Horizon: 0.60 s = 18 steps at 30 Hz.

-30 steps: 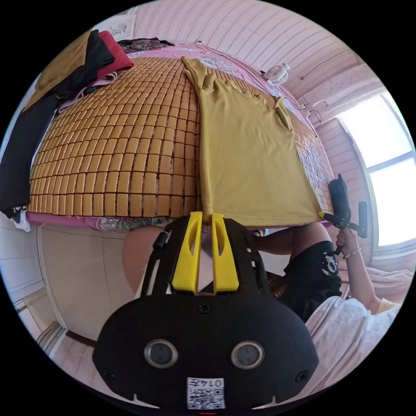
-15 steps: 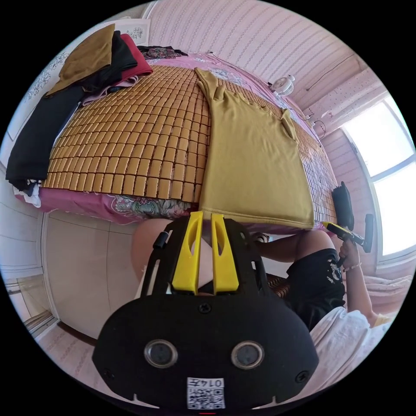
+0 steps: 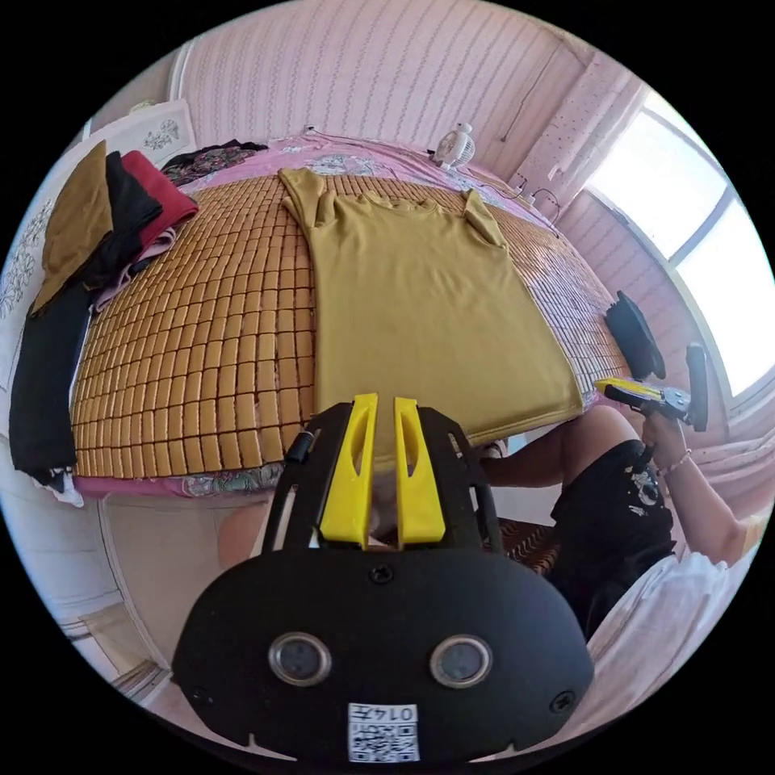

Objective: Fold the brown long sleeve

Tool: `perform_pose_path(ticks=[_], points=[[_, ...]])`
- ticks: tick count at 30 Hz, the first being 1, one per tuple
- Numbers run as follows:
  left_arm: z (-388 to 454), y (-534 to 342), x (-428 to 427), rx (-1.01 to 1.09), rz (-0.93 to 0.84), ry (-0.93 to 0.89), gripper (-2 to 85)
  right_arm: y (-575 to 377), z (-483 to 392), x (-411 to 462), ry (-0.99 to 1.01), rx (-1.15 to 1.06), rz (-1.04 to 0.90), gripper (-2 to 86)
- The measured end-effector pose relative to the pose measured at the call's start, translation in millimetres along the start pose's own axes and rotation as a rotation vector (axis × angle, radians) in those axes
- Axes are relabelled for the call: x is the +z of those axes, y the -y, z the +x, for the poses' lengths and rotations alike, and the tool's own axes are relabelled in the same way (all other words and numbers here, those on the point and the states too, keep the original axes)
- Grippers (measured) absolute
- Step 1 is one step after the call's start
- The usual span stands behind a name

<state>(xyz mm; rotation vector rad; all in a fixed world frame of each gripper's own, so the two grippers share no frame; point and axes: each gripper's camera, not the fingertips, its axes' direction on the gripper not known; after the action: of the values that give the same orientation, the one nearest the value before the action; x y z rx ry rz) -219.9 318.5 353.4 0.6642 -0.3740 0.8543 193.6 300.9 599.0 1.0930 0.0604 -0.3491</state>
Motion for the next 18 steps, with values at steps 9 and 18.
perform_pose_path(ticks=[9,18], points=[[33.0,61.8,47.6,0.292,-0.140,0.121,-0.1,38.7,-8.4,57.6,-0.044,-0.207,-0.271,-1.0],[38.1,128.4,40.8,0.237,-0.300,0.027,-0.7,77.8,-18.8,105.6,-0.029,-0.194,-0.694,-1.0]])
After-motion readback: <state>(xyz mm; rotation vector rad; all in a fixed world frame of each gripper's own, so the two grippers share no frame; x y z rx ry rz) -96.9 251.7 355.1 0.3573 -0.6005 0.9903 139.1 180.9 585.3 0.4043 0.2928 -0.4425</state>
